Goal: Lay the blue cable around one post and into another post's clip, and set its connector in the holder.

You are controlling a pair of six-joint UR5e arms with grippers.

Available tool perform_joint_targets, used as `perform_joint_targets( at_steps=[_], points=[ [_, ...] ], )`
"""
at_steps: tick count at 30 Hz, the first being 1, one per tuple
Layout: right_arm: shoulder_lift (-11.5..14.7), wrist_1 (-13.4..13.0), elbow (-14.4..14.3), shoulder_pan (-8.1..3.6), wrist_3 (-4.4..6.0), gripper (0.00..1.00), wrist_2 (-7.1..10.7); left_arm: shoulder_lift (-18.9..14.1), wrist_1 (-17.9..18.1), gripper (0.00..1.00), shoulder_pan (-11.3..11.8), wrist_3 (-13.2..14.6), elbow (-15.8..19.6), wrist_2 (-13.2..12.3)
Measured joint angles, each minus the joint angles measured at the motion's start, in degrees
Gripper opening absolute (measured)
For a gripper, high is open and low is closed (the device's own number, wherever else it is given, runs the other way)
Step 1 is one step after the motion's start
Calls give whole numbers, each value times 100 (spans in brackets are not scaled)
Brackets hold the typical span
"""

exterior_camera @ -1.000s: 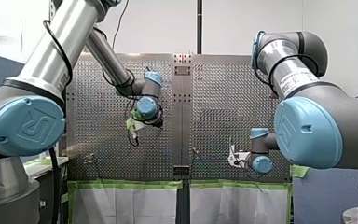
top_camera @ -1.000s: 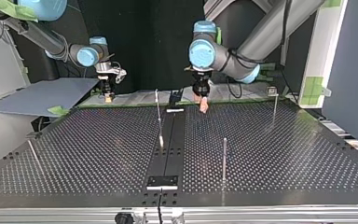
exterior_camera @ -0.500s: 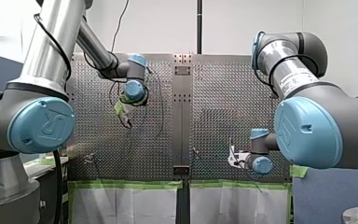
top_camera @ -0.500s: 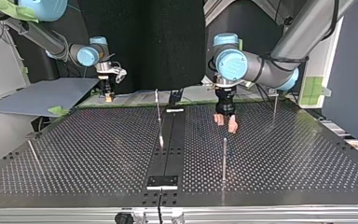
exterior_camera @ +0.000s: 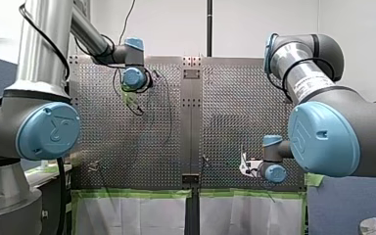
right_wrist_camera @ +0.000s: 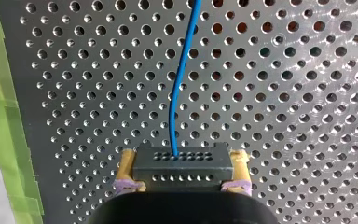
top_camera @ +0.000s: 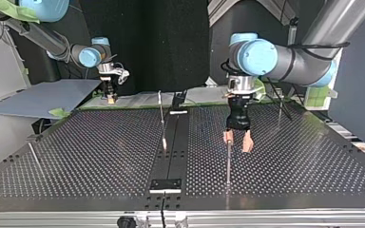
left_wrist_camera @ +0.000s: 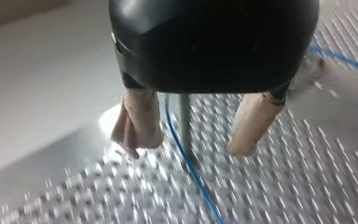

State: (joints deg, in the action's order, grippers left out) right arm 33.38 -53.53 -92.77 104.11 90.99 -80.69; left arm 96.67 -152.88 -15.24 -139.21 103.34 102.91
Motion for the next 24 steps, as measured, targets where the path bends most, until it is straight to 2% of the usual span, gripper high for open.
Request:
perform_joint_targets(
  at_steps=[3,6,15,19,24],
  points=[
    [-1,0,0,0,0,0,0,-163,2,100,1,-179,6,-88],
    [-5,0,0,0,0,0,0,-176,-1,100,1,-359,19,-121],
    [-11,0,-1,0,-8,0,0,213,13,100,4,-748,87,-108],
    [-17,0,-1,0,-14,0,0,392,151,100,24,-816,95,-105],
    [-23,-17,-1,0,-13,0,0,454,350,100,110,-974,92,-113]
  ],
)
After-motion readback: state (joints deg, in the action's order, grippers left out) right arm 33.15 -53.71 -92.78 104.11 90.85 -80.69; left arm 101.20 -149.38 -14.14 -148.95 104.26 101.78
